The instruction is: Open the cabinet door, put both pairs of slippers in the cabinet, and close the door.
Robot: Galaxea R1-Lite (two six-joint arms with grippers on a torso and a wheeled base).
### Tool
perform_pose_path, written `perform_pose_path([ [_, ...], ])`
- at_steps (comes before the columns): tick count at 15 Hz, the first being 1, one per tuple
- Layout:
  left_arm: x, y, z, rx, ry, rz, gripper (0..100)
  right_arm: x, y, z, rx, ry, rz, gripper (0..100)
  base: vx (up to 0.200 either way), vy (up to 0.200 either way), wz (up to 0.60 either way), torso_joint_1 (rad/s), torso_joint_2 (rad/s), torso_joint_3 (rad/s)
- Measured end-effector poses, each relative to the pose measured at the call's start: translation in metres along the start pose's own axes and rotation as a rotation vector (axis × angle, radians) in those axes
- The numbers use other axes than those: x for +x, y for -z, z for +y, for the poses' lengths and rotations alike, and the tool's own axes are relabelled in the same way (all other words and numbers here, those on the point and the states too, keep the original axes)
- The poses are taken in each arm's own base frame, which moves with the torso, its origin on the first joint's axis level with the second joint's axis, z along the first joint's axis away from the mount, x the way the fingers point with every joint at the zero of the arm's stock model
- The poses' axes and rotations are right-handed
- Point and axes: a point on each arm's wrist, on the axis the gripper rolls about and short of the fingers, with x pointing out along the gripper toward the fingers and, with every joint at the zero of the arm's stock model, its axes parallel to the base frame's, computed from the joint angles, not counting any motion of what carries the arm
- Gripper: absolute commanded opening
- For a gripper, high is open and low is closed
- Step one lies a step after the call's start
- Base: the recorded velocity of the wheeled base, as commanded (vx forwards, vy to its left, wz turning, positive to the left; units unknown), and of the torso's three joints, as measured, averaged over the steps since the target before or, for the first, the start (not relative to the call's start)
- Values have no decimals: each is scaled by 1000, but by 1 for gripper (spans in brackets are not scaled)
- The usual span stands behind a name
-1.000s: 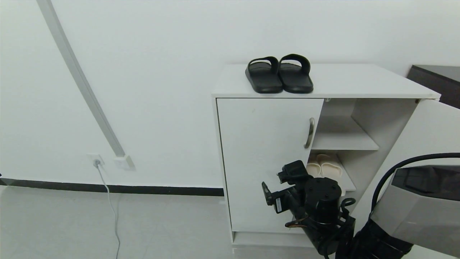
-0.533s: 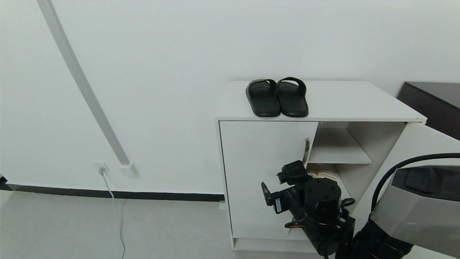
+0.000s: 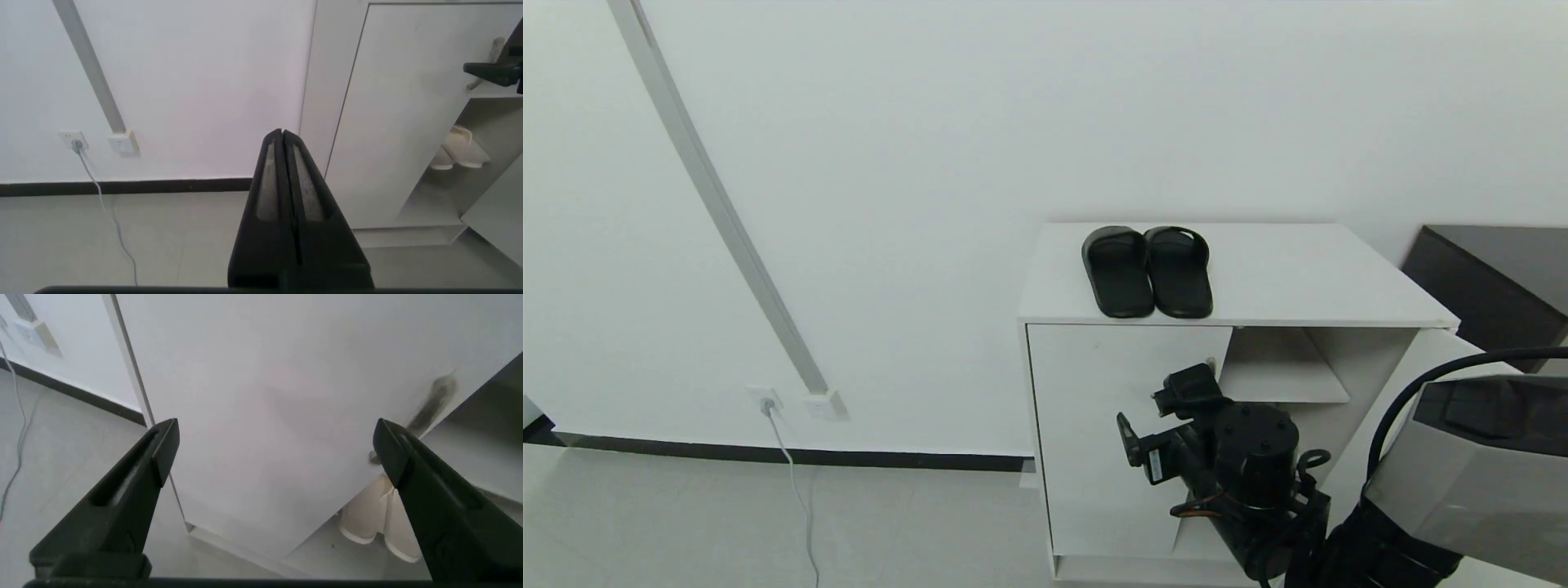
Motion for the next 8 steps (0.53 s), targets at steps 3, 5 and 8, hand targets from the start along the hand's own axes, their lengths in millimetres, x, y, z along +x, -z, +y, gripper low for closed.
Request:
perform_pose_path([
  [3,0,0,0,0,0,0,0,0,-1,0,4,1,-7,100,0,0,0,259,-600,-341],
  [5,0,0,0,0,0,-1,0,0,-2,0,6,1,-14,100,0,0,0,251,-569,-317],
  [8,0,0,0,0,0,0,0,0,-2,0,6,0,-14,100,0,0,0,201,-422,-233],
])
